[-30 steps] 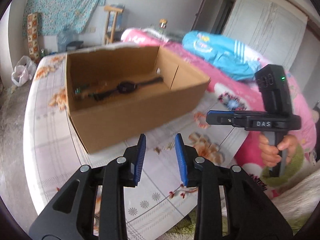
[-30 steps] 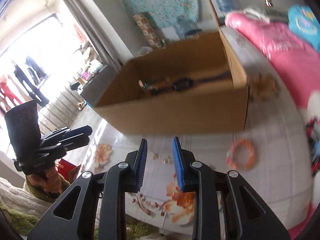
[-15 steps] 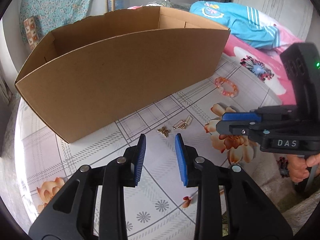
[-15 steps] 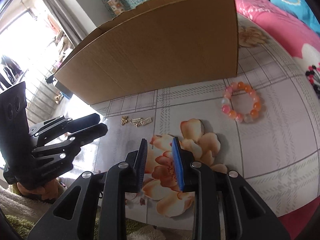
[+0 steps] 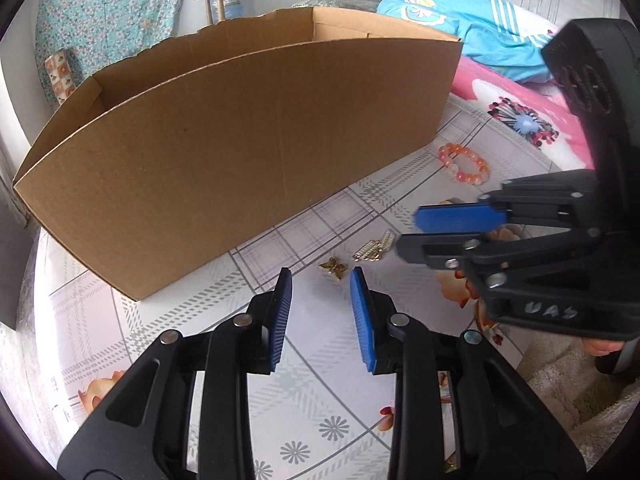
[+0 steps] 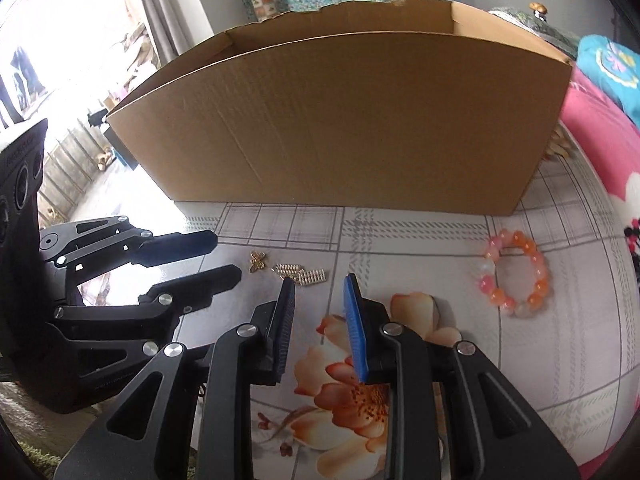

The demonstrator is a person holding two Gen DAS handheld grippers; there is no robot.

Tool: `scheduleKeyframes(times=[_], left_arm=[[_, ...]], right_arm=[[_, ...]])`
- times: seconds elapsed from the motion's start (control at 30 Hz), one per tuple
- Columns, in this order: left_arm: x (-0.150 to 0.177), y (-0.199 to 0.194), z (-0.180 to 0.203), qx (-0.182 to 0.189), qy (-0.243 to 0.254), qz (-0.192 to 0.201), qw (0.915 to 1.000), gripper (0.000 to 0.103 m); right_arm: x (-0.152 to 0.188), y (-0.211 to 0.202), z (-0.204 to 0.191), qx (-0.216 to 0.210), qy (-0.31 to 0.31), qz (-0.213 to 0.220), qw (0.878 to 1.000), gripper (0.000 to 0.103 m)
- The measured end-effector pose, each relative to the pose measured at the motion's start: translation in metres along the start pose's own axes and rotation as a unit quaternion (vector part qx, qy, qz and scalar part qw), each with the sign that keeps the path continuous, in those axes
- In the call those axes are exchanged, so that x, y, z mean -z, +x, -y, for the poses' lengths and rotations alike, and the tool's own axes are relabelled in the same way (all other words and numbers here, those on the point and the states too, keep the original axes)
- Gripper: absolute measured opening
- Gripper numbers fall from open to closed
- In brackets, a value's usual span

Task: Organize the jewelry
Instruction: 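Move both grippers toward the remaining gold charms on the sheet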

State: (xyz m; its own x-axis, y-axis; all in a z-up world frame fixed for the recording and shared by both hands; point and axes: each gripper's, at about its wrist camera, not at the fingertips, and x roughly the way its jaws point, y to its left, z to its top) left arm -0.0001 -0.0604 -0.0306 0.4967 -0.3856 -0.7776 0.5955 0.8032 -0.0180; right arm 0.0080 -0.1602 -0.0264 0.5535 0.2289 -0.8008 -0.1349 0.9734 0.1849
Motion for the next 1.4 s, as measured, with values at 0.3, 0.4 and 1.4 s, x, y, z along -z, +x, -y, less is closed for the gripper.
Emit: scheduleKeyframes(times=[0.3,0.4,1.4], left_arm=[[0.002,0.003,0.000,0.002,0.002,-0.004,1.0000,0.028],[0.001,0.003,-0.001,0.002,0.001,-0.004,1.0000,0.028],[-0.004,0.000,0.007,-0.013,0.017,0.011,0.9997,0.028]], right_arm=[[0.000,0.011,-0.012,0.014,-0.041,-0.007,0.999,0.019],[0.000,0.013,-0.015,0.024,-0.053,-0.009,0.998,0.017],[-0.007,0.019,-0.018,0.021,-0.057,-0.019,0.998,0.009]])
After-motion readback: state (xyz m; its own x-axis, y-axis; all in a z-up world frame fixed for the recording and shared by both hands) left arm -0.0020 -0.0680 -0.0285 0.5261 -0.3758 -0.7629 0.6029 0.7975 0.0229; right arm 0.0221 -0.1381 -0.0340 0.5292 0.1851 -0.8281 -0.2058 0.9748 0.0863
